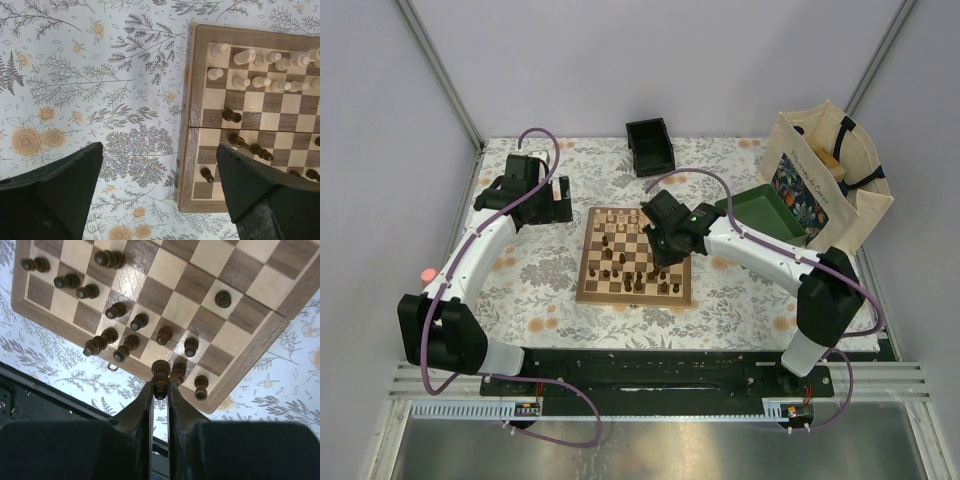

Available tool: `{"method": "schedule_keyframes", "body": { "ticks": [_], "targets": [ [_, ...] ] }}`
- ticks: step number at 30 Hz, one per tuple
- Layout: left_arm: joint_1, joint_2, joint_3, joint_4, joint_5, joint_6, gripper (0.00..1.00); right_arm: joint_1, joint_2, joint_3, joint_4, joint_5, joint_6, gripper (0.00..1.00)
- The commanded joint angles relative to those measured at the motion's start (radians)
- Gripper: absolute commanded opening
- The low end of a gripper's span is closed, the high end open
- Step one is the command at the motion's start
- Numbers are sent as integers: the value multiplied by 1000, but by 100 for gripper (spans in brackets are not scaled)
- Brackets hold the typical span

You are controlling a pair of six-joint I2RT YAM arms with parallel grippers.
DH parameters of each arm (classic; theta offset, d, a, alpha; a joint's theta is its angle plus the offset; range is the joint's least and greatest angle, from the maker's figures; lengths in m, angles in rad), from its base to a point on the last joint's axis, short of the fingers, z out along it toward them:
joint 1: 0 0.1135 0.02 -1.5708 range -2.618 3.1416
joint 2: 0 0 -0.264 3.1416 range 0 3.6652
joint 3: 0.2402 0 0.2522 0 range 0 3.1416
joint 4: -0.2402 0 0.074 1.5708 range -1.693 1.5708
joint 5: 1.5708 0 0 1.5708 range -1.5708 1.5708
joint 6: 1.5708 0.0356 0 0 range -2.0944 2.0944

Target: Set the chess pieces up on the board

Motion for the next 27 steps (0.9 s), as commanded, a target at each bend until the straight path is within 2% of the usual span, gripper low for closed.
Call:
{"method": "schedule_keyframes", "body": {
  "ticks": [1, 27],
  "targets": [
    [0, -10, -4, 36, 19, -2, 99, 37, 22, -3, 20, -26, 8, 11],
    [0, 2, -2, 32, 23, -2, 99, 86, 164, 83, -54, 17, -52, 13]
  ]
}}
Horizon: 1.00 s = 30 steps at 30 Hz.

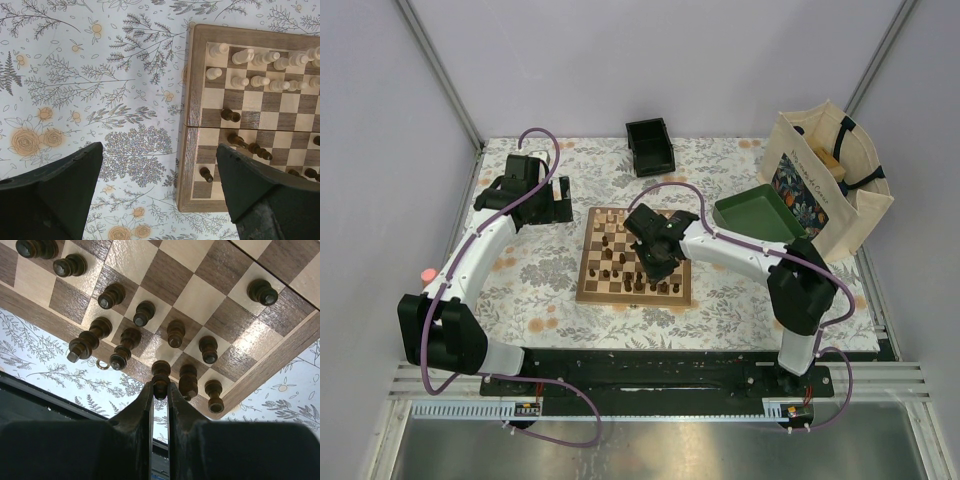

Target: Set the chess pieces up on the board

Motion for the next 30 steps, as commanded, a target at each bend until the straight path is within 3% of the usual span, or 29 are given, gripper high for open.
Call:
{"method": "schedule_keyframes", "body": {
  "ticks": [1, 7, 12, 14, 30],
  "targets": [
    [2, 1, -2, 33, 18, -2, 99, 15, 23, 51, -3, 18, -19, 13],
    [0, 0, -2, 33, 20, -1, 99, 15, 40, 58, -1, 21, -24, 13],
    [0, -2, -4, 33, 23, -1, 99, 15, 42, 61, 0, 8, -34, 22],
    [2, 0, -2, 31, 25, 1, 99, 15, 42, 62, 2, 5, -37, 30],
    [0, -11, -2, 27, 23, 5, 99, 14, -29, 185, 14, 22, -39, 43]
  ]
}}
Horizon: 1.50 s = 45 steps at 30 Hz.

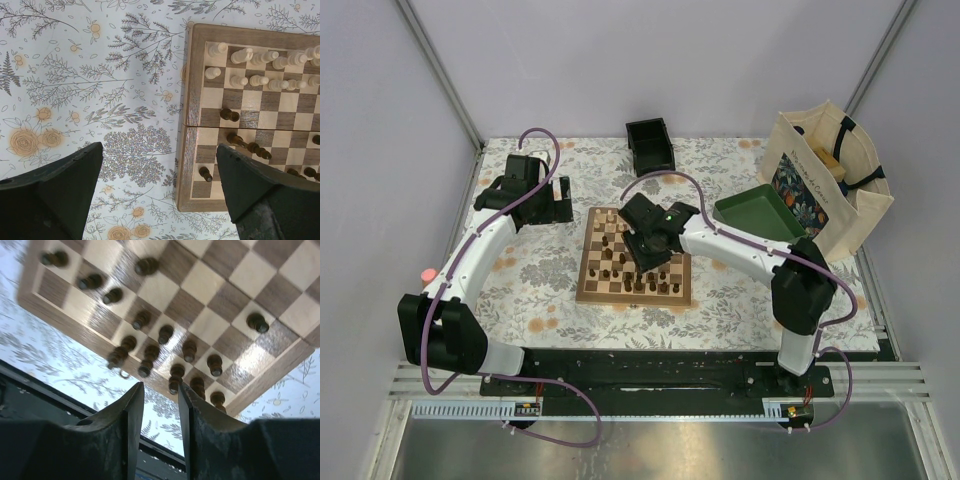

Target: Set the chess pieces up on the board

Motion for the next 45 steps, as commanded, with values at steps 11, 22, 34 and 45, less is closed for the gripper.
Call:
{"method": "schedule_keyframes", "body": {
  "ticks": [11, 22, 34, 45],
  "targets": [
    [0, -38, -13, 36, 4, -3, 99, 3, 245, 419, -27, 21, -53, 53],
    [4, -82, -33, 59, -41, -15, 99, -9, 350, 463, -44, 28, -47, 52],
    [5, -78, -33, 61, -39, -14, 99, -21, 388, 483, -45, 24, -43, 39],
    [7, -78, -30, 59, -35, -12, 99, -25, 399, 502, -50, 34, -46, 25]
  ]
}}
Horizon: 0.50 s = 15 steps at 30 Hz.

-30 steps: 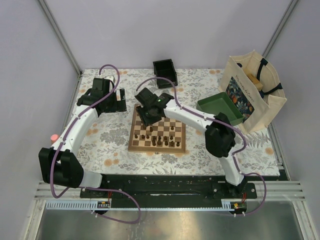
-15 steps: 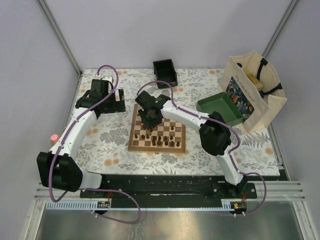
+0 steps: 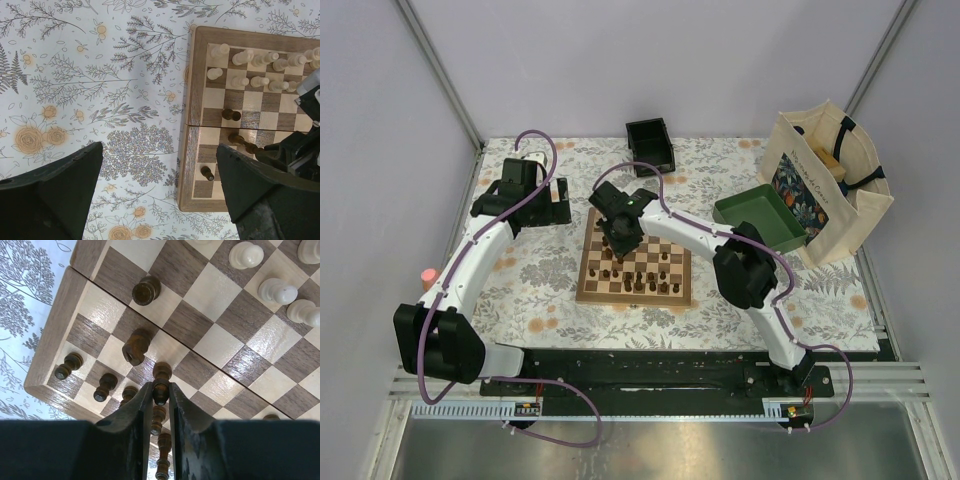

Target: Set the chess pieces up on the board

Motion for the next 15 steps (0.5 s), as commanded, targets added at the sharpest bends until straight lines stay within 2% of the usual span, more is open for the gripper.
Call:
{"method": "schedule_keyframes", "body": {
  "ticks": [1, 4, 9, 15],
  "targets": [
    [8, -29, 3, 44, -12, -9, 99, -8, -4, 46, 1, 27, -7, 20],
    [8, -28, 3, 44, -12, -9, 99, -9, -24, 43, -1, 35, -9, 15],
    [10, -28, 1, 44, -9, -10, 99, -11, -104, 20, 13, 49, -14, 14],
    [10, -29, -2, 46, -10, -13, 99, -8, -251, -112, 91, 29, 2, 14]
  ]
}}
